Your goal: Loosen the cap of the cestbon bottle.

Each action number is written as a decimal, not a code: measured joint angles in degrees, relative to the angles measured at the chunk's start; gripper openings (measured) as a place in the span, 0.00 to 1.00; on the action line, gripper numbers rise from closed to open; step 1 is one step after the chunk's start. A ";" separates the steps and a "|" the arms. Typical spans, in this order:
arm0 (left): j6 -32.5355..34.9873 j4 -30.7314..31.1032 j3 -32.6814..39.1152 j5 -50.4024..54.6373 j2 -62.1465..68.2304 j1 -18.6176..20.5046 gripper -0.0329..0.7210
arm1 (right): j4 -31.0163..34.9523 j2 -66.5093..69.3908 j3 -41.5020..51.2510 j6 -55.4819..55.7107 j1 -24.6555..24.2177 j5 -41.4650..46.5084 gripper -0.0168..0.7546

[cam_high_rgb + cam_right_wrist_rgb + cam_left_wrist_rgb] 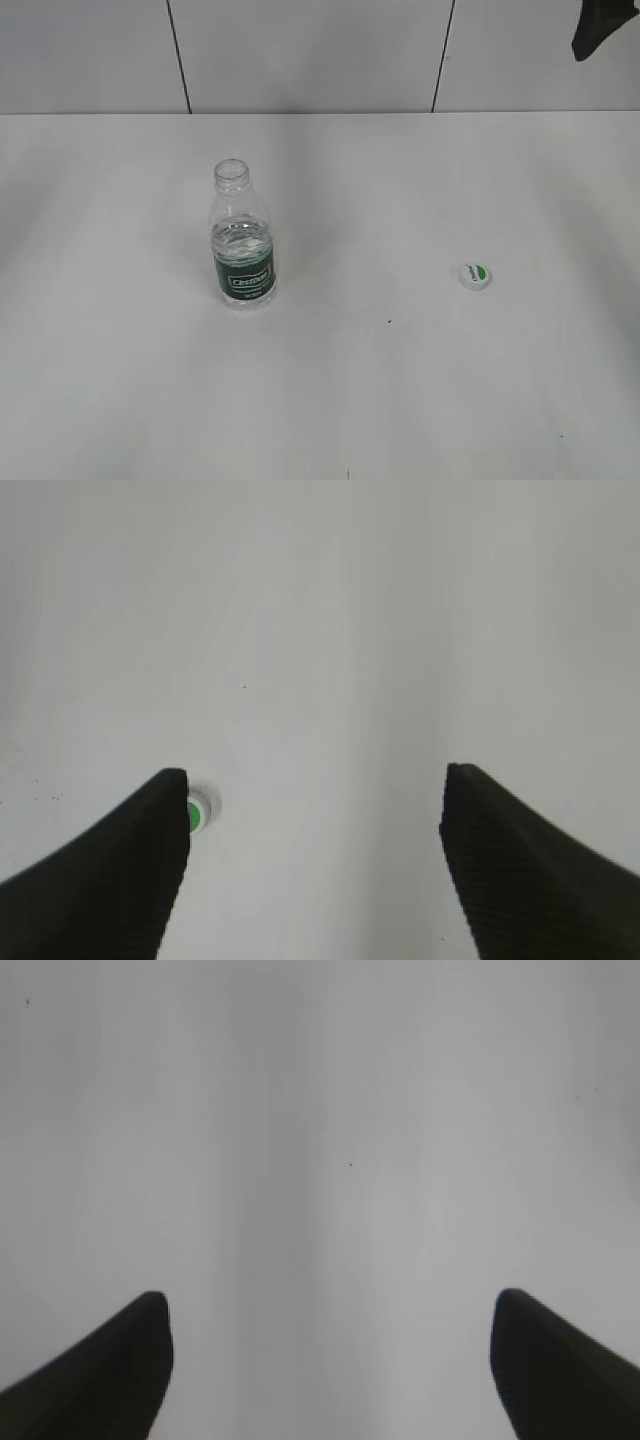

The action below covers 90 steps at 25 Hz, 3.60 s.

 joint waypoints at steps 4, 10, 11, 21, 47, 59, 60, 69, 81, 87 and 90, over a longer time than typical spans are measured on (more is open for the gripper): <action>0.41 -1.89 1.15 -0.09 -1.43 0.00 0.82 | 0.00 -5.11 4.70 -1.01 -0.76 0.05 0.79; 1.04 -4.82 12.08 -0.02 -11.49 0.00 0.82 | 0.63 -15.25 16.74 -2.37 -0.76 0.05 0.79; 1.09 -4.91 14.61 -0.07 -13.87 0.00 0.81 | 0.70 -16.83 18.36 -2.43 -0.76 0.05 0.79; 1.54 -4.96 37.26 -1.62 -37.64 0.00 0.78 | 1.05 -34.84 32.29 -2.42 -0.76 0.20 0.79; 1.67 -5.46 53.36 -4.42 -73.15 -1.94 0.74 | 1.26 -73.32 64.66 -1.81 -0.76 0.36 0.79; 1.73 -5.09 57.74 -8.48 -79.08 -1.94 0.73 | 1.30 -84.86 73.00 -1.64 -0.76 -2.34 0.79; 1.73 -5.09 57.74 -8.48 -79.52 -1.94 0.73 | 1.43 -85.84 73.08 -1.64 -0.76 -2.82 0.79; 1.73 -5.09 57.74 -8.48 -86.12 -1.94 0.73 | 3.05 -93.50 75.14 -1.63 -0.76 -6.62 0.79; 1.73 -6.21 57.74 -8.41 -96.72 -1.94 0.73 | 3.11 -103.00 75.14 -1.58 -0.76 -6.93 0.79; 1.73 -6.98 57.74 -8.43 -100.77 -1.94 0.73 | 3.11 -106.91 75.19 -1.56 -0.76 -6.93 0.79; 1.73 -7.04 57.87 -8.42 -100.84 -1.94 0.73 | 3.06 -106.91 75.22 -1.51 -0.76 -6.93 0.79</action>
